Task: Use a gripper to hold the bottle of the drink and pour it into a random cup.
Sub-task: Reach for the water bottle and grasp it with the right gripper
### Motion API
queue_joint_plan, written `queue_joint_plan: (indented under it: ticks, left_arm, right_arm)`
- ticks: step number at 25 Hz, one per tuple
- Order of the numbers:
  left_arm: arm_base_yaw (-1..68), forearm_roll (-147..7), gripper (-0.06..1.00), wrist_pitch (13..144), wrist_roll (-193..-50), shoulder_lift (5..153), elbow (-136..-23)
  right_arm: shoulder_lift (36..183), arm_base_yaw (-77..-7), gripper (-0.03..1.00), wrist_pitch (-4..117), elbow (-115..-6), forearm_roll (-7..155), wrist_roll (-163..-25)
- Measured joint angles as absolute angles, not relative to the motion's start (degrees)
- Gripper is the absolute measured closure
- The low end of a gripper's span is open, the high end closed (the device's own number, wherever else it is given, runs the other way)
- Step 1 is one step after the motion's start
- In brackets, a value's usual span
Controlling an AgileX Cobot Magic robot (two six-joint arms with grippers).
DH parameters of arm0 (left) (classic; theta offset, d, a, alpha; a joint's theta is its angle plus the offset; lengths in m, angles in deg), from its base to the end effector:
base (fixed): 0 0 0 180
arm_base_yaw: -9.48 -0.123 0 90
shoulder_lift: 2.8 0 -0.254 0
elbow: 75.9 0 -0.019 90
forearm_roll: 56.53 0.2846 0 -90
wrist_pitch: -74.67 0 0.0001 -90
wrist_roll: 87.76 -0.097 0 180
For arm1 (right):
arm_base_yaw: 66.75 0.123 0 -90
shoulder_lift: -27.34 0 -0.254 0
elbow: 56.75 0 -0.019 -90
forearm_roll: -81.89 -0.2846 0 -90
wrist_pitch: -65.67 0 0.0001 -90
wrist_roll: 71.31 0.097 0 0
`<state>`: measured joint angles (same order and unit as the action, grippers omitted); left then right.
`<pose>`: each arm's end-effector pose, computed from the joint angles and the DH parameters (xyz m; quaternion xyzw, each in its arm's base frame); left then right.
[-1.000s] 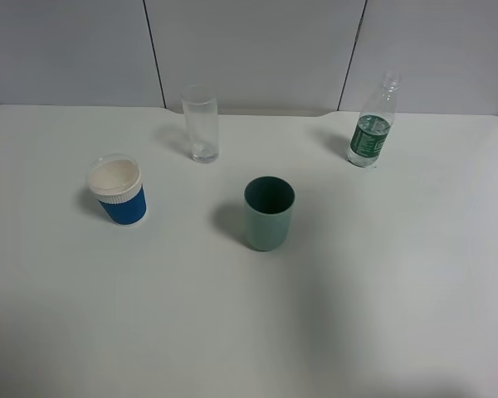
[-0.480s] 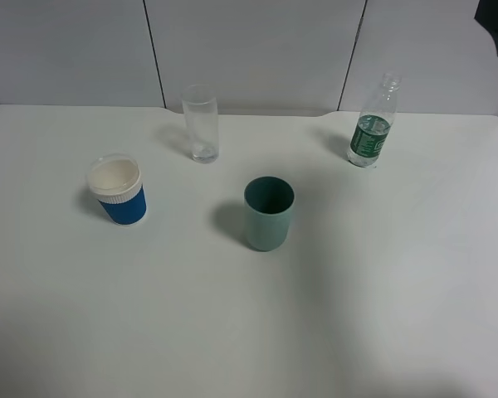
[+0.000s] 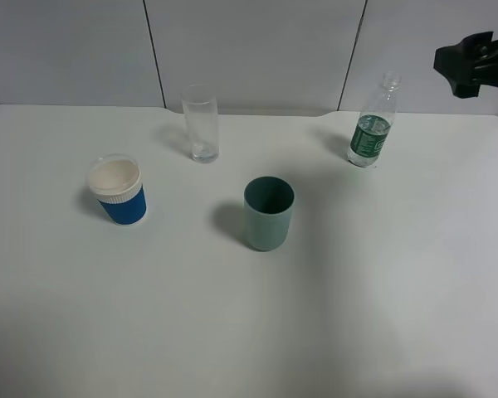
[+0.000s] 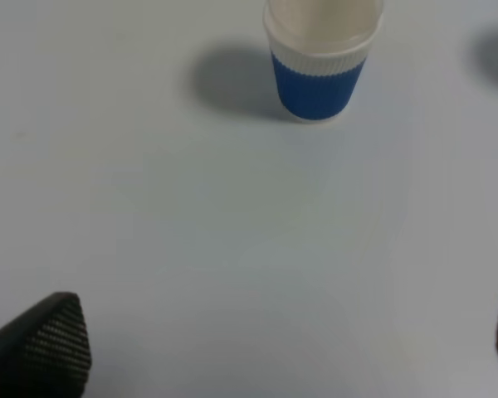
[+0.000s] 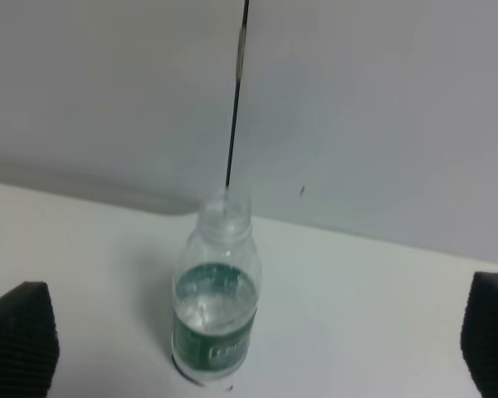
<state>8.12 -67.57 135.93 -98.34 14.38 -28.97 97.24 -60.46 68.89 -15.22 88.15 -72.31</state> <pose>0.0838 -0.0143 0.2846 0.0687 0.8817 -0.0481 0.4643 0.2749 0.0309 0.2448 -0.0973 0.8043 -0.0024 0.5862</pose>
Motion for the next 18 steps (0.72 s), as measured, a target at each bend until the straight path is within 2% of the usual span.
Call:
queue_joint_plan:
  ticks: [18]
  left_arm:
    - [8.1, -67.6, -0.05, 135.9, -98.3, 14.4, -29.0]
  right_arm:
    - [107.1, -60.5, 0.01, 67.2, -15.2, 88.1, -72.5]
